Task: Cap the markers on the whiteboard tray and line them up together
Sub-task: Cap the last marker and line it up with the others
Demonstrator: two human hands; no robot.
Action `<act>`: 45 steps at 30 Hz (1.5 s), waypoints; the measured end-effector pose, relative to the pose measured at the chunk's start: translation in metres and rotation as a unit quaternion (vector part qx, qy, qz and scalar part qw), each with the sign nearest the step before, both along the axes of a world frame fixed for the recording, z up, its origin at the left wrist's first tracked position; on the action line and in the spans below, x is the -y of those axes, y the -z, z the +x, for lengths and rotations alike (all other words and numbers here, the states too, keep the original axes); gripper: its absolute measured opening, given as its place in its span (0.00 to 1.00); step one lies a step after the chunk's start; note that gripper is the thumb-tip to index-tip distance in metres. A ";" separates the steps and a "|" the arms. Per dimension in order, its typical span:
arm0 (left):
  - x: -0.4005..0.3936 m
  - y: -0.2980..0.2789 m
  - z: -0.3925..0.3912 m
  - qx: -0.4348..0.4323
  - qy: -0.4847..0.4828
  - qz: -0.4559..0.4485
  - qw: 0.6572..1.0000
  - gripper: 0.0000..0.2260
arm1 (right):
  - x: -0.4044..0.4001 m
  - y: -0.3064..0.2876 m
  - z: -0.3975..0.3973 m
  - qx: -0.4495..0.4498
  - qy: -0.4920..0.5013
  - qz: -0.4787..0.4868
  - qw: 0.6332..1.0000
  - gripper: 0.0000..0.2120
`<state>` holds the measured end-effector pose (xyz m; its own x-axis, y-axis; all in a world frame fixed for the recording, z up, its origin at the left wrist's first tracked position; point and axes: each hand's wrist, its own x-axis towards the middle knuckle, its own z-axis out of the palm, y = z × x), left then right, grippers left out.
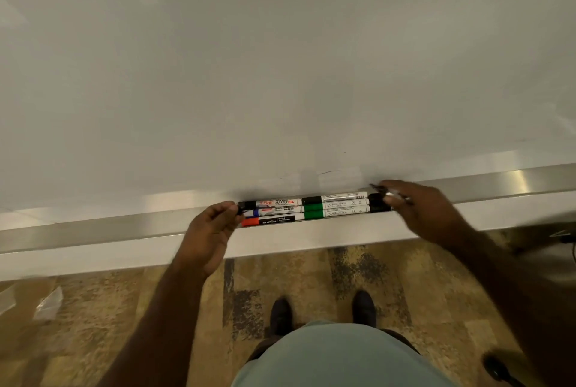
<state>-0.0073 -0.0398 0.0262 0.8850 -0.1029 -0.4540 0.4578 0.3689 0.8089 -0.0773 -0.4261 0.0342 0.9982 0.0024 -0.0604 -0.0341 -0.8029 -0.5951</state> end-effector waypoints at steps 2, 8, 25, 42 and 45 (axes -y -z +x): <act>0.020 -0.006 -0.008 -0.002 0.015 0.006 1.000 0.05 | -0.035 0.000 0.003 -0.054 -0.032 0.037 0.997 0.08; 0.054 -0.012 -0.019 -0.007 0.018 0.013 1.000 0.06 | -0.093 0.000 0.010 -0.012 -0.096 0.027 0.995 0.10; 0.085 -0.006 -0.031 0.041 0.044 0.133 0.989 0.04 | -0.119 -0.003 0.011 0.055 -0.113 0.008 0.992 0.07; 0.087 -0.012 -0.003 0.080 0.033 0.254 0.963 0.02 | -0.052 -0.002 0.021 0.105 -0.085 -0.142 0.981 0.11; 0.065 -0.005 0.001 0.036 -0.052 0.263 0.963 0.07 | -0.015 0.014 0.018 0.121 -0.001 -0.240 0.963 0.13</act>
<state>-0.0066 -0.1044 0.0314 0.9094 0.2158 -0.3554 0.3756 -0.0595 0.9249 -0.0598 -0.4113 0.0206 0.9832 0.0340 0.1795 0.0608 -0.9874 -0.1459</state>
